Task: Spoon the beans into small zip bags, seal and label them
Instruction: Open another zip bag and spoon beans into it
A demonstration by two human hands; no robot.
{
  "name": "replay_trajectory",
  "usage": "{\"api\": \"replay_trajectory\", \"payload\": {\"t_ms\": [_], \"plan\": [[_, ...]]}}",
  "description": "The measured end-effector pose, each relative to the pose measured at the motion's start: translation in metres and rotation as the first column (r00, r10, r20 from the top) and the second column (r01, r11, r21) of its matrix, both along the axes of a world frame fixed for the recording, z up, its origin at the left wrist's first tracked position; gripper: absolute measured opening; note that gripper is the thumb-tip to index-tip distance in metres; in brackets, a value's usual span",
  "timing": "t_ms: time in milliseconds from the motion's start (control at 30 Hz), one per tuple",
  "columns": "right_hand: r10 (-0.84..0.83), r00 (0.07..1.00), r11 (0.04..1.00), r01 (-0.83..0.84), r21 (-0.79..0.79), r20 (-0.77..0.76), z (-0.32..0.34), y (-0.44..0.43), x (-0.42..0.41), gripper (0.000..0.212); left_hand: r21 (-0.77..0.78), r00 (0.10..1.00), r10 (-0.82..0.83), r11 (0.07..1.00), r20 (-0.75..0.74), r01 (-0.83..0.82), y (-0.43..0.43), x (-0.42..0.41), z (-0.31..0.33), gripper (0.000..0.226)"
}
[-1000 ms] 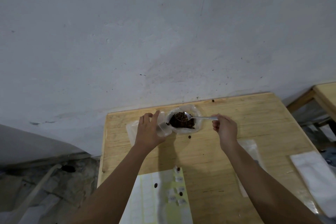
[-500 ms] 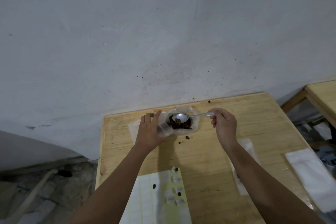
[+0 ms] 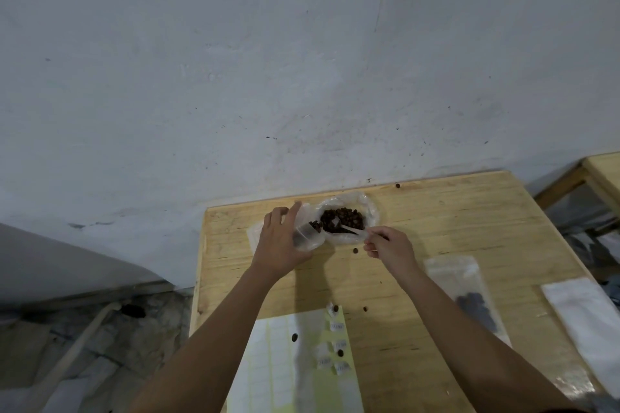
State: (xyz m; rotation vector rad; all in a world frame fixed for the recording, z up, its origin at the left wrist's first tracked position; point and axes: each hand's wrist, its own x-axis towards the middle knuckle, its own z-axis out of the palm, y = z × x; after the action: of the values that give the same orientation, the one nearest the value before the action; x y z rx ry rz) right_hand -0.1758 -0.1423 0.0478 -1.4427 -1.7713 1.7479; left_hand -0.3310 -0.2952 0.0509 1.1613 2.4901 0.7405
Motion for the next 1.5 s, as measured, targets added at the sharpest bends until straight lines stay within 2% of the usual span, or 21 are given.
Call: {"api": "replay_trajectory", "payload": {"t_ms": [200,367,467,600,733,833,967,1067,1133,1267,1367,1500], "plan": [[0.068,0.992,0.993,-0.078,0.093,0.104,0.006,0.008,0.007,0.015,0.061,0.996,-0.012,0.998,0.087,0.007,0.002,0.002,0.005,0.092],[-0.018,0.970,0.936,-0.069,0.345,0.243,0.015,0.022,0.021,0.021,0.142,0.964,-0.046,0.990,0.263,0.008,0.006,0.007,0.019,0.093],[-0.025,0.986,0.908,-0.046,0.417,0.164,0.024,0.021,0.020,0.019,0.204,0.902,-0.071,0.979,0.425,-0.020,0.013,0.013,0.027,0.096],[0.184,0.983,0.909,-0.173,0.380,0.008,0.045,0.006,-0.003,0.021,0.288,0.808,-0.158,0.957,0.568,-0.016,0.023,0.023,0.041,0.098],[0.310,0.932,0.932,-0.259,0.254,-0.187,0.060,-0.006,-0.020,0.027,0.350,0.763,-0.254,0.936,0.594,0.039,0.030,0.033,0.059,0.073],[0.276,0.917,0.956,-0.232,0.177,-0.289,0.063,-0.007,-0.024,0.030,0.396,0.742,-0.278,0.918,0.610,0.018,0.032,0.038,0.073,0.054],[0.195,0.934,0.974,-0.148,0.173,-0.300,0.064,-0.008,-0.025,0.034,0.459,0.761,-0.287,0.888,0.582,-0.016,0.032,0.041,0.083,0.046],[0.121,0.934,0.968,-0.036,0.250,-0.336,0.070,-0.010,-0.024,0.022,0.496,0.792,-0.269,0.867,0.548,-0.049,0.033,0.041,0.085,0.042],[0.096,0.929,0.959,0.010,0.282,-0.359,0.075,-0.009,-0.023,0.017,0.522,0.809,-0.205,0.841,0.551,-0.143,0.033,0.037,0.084,0.044],[0.135,0.914,0.952,-0.014,0.304,-0.383,0.083,-0.009,-0.019,0.009,0.543,0.787,-0.068,0.759,0.613,-0.358,0.031,0.026,0.077,0.043],[0.150,0.900,0.945,-0.009,0.326,-0.409,0.089,-0.012,-0.019,0.003,0.563,0.761,-0.087,0.728,0.643,-0.392,0.031,0.027,0.081,0.039],[0.129,0.902,0.954,0.001,0.299,-0.413,0.095,-0.010,-0.017,0.011,0.587,0.740,-0.133,0.707,0.659,-0.395,0.036,0.030,0.083,0.036]]}}
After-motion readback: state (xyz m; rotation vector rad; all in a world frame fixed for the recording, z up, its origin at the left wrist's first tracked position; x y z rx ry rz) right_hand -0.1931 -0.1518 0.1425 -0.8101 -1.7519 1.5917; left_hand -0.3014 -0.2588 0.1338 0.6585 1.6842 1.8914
